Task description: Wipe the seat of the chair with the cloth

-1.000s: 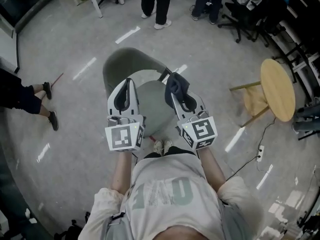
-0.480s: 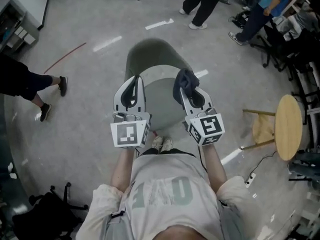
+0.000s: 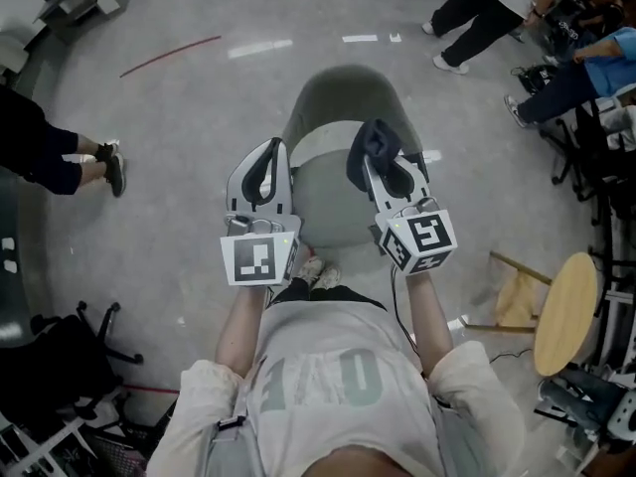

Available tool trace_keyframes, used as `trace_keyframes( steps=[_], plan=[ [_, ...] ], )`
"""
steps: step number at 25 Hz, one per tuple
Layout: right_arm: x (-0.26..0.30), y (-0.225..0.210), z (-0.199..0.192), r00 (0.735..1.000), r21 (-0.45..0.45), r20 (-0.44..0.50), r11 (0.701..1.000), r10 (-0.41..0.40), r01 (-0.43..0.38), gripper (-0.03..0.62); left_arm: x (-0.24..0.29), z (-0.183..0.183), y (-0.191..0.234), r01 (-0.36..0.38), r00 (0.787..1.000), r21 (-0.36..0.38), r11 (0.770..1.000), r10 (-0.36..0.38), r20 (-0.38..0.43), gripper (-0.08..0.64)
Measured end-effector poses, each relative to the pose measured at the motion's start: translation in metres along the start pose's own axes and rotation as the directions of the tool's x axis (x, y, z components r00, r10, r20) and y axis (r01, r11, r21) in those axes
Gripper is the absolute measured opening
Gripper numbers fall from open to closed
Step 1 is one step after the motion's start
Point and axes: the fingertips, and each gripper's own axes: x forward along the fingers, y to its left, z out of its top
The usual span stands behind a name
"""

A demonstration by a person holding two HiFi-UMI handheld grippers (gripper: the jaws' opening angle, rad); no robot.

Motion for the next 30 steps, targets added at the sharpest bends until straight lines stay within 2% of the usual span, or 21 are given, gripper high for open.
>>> trace_keyframes(
  steps=[4, 7, 10, 13, 17, 22, 26, 30],
  plan=[
    [0.031, 0.007, -0.016, 0.997, 0.052, -0.034, 0.996, 0.07, -0.068, 0.049, -0.001, -0.019, 0.019, -0.045, 0.999, -0.004, 0.999, 0.045, -0.024, 0.015],
    [0.058, 0.001, -0.04, 0.991, 0.077, -0.072, 0.991, 0.114, -0.108, 0.05, 0.006, -0.048, 0.027, -0.068, 0.997, -0.003, 0.998, 0.067, -0.047, 0.015],
    [0.093, -0.002, -0.088, 0.979, 0.12, -0.132, 0.983, 0.156, -0.14, 0.049, 0.014, -0.086, 0.04, -0.108, 0.993, -0.04, 0.993, 0.106, -0.051, 0.015],
    [0.133, 0.0, -0.162, 0.955, 0.182, -0.205, 0.967, 0.213, -0.177, 0.049, 0.01, -0.156, 0.055, -0.151, 0.985, -0.072, 0.986, 0.144, -0.09, 0.015],
    [0.171, -0.001, -0.262, 0.908, 0.246, -0.31, 0.947, 0.281, -0.209, 0.051, 0.001, -0.244, 0.061, -0.209, 0.967, -0.102, 0.972, 0.19, -0.172, 0.015],
    [0.209, -0.008, -0.383, 0.832, 0.355, -0.44, 0.917, 0.337, -0.183, 0.049, -0.013, -0.325, 0.056, -0.244, 0.947, -0.103, 0.964, 0.214, -0.239, 0.015],
    [0.237, -0.008, -0.456, 0.779, 0.409, -0.519, 0.902, 0.352, -0.136, 0.051, -0.024, -0.363, 0.052, -0.246, 0.938, -0.126, 0.961, 0.204, -0.279, 0.015],
    [0.259, -0.007, -0.501, 0.729, 0.46, -0.575, 0.884, 0.371, -0.086, 0.051, -0.032, -0.382, 0.04, -0.247, 0.93, -0.169, 0.954, 0.185, -0.316, 0.015]
  ],
)
